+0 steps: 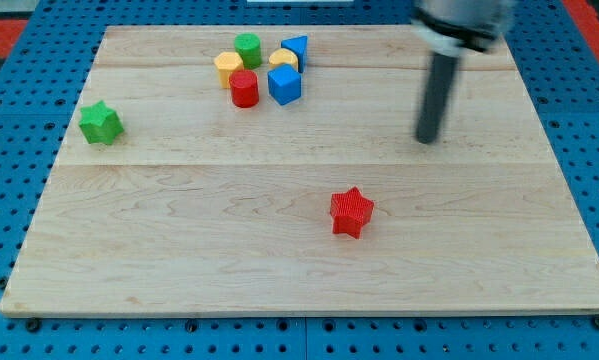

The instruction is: Slide the red star towards the center

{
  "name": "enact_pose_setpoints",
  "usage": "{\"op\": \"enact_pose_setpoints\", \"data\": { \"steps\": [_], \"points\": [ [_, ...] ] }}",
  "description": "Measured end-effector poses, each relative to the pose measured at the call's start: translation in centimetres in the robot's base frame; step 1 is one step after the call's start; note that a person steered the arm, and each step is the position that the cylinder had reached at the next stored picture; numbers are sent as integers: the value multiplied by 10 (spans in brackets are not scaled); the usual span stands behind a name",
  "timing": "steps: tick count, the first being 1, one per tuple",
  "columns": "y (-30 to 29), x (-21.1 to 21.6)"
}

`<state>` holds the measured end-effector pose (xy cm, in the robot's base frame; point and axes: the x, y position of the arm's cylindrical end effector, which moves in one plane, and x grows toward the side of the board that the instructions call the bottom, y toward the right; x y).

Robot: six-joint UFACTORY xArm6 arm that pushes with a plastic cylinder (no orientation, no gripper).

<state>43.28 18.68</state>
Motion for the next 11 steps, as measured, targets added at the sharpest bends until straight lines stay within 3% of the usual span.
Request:
{"op": "enact_pose_setpoints", "data": {
  "steps": [1, 3, 4, 5, 6, 7, 8, 10, 11],
  "points": [
    [-13, 101],
    [-160, 95],
    [-198, 111],
    [-208, 47],
    [-191, 60],
    [-193, 118],
    [-145, 127],
    [-142, 43],
    [-120, 75]
  ]
}}
